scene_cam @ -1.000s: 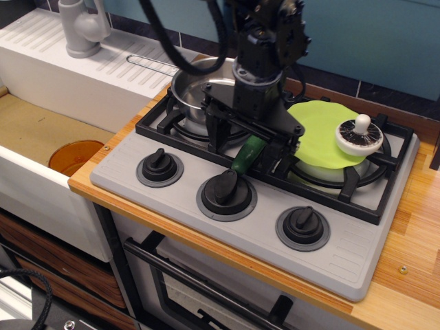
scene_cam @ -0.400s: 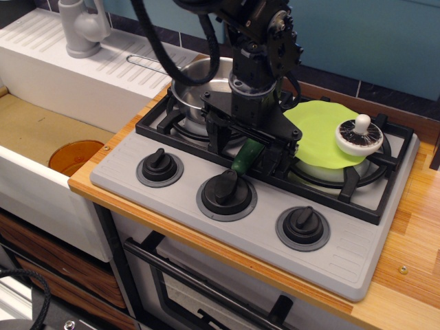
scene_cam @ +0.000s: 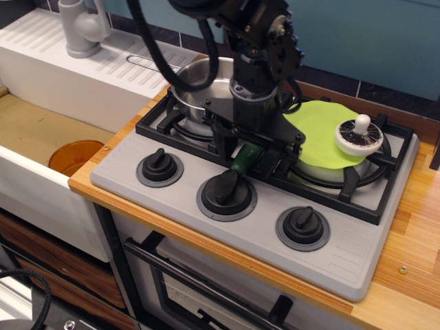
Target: Put mushroom on plate and pickle in pot or pan on stove
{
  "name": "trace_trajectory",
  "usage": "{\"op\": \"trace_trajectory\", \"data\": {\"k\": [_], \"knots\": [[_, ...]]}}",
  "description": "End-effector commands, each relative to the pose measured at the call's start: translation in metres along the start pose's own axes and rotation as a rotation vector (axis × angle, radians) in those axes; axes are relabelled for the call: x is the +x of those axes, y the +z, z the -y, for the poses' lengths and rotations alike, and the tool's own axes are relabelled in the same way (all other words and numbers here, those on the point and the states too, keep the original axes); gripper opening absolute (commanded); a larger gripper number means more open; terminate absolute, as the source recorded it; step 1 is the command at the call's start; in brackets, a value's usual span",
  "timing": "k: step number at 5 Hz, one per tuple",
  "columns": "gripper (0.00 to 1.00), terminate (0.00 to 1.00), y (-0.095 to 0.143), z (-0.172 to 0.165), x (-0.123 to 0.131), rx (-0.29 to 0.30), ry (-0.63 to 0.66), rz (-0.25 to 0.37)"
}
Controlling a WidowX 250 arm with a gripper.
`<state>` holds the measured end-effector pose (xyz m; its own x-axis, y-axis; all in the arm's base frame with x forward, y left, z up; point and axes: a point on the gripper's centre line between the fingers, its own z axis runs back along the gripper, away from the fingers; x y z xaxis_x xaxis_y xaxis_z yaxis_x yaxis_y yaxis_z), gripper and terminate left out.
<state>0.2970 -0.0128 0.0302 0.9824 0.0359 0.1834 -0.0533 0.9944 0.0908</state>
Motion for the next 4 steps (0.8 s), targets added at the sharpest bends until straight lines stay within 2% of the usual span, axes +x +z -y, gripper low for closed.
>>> {"op": "trace_trajectory", "data": {"k": [1,2,3,4], "knots": [[0.00,0.00,0.020,0.001,0.013,0.009,-0.019,0.003],[0.00,0.00,0.025,0.001,0.015,0.011,-0.024,-0.013],[0.00,0.00,0.042,-0.003,0.016,0.027,-0.030,-0.042],[0.00,0.00,0.069,-0.008,0.018,0.037,-0.034,-0.077]]}}
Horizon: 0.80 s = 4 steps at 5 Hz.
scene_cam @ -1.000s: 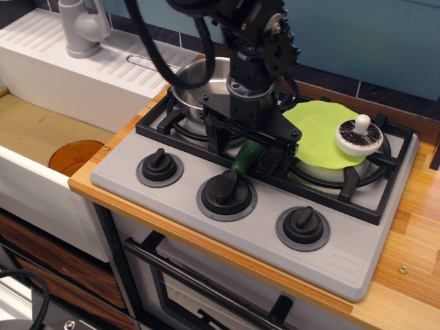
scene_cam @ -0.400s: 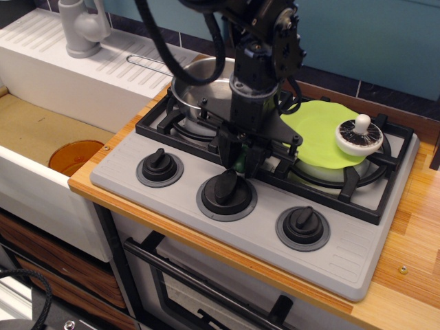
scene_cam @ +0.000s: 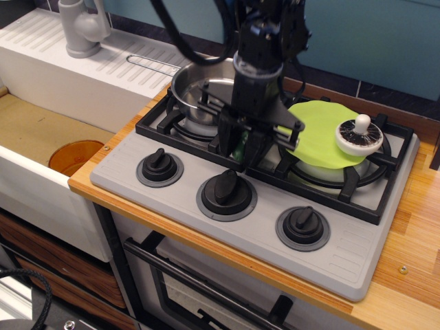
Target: Put mushroom on plate and pickle in pot or pan on stove
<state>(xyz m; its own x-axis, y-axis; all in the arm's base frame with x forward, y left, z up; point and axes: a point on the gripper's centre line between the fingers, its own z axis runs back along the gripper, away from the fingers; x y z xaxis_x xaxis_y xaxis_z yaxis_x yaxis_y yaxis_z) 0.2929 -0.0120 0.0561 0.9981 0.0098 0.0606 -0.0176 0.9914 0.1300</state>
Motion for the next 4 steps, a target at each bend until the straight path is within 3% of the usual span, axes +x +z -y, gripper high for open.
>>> {"op": "trace_trajectory", "data": {"k": [1,2,4], "knots": [[0.00,0.00,0.067,-0.013,0.015,0.015,0.000,0.017],[0.00,0.00,0.075,-0.024,0.022,0.021,-0.018,0.019],[0.00,0.00,0.055,-0.039,0.034,-0.004,-0.035,0.060]]}}
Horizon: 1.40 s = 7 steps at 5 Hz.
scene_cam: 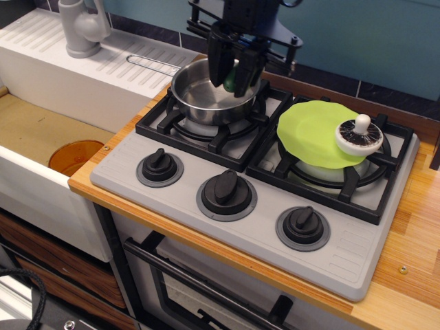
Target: Put mushroom on plate and pickle in pot or pan on stove
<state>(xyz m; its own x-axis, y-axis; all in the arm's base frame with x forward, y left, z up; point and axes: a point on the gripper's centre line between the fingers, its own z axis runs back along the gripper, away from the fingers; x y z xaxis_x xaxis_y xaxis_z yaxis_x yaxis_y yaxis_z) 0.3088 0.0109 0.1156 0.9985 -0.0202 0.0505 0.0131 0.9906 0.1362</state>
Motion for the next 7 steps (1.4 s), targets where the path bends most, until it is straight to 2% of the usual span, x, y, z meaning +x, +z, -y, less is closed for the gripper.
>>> {"op": "trace_trajectory", "data": {"k": [1,3,5,6,7], "knots": [[0.00,0.00,-0.005,-0.017,0.015,-0.007,0.000,0.079],[0.00,0.00,-0.013,-0.037,0.023,-0.016,-0.015,0.109],[0.00,0.00,-0.026,-0.040,0.026,-0.033,-0.017,0.122],[1.00,0.00,-0.029,-0.037,0.024,-0.035,-0.018,0.131],[1.00,0.00,-0.029,-0.034,0.025,-0.035,-0.012,0.134]]}}
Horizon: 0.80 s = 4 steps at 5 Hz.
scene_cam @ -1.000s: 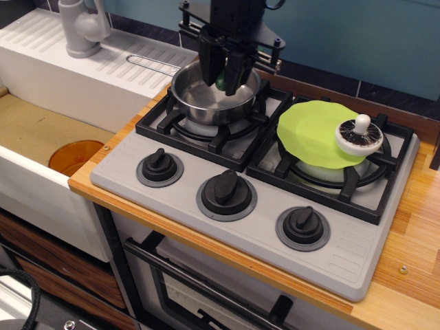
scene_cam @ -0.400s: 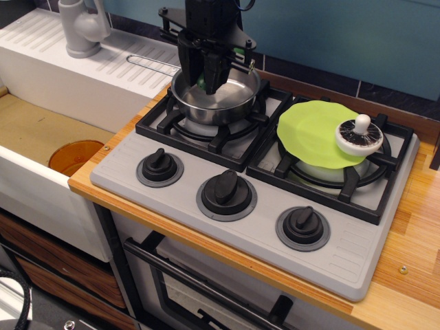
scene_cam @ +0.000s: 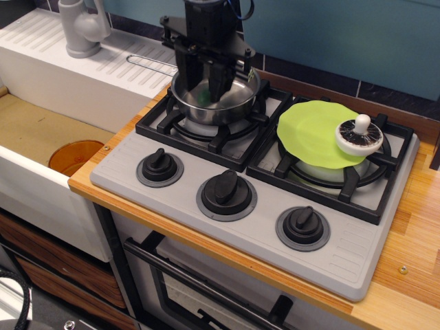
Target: Put mushroom on plate and pickle in pot or pan on stove
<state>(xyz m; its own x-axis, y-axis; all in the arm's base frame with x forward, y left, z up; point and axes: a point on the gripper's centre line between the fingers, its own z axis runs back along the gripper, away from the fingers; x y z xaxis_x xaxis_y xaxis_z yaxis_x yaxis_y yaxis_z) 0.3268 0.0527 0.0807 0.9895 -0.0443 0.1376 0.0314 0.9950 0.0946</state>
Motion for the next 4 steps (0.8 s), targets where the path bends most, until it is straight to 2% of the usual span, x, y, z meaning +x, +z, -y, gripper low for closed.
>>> {"op": "trace_trajectory", "data": {"k": [1,4], "knots": [[1.00,0.00,0.016,0.006,0.013,-0.008,-0.003,0.027],[1.00,0.00,0.039,0.029,0.008,-0.019,0.030,-0.020]]}}
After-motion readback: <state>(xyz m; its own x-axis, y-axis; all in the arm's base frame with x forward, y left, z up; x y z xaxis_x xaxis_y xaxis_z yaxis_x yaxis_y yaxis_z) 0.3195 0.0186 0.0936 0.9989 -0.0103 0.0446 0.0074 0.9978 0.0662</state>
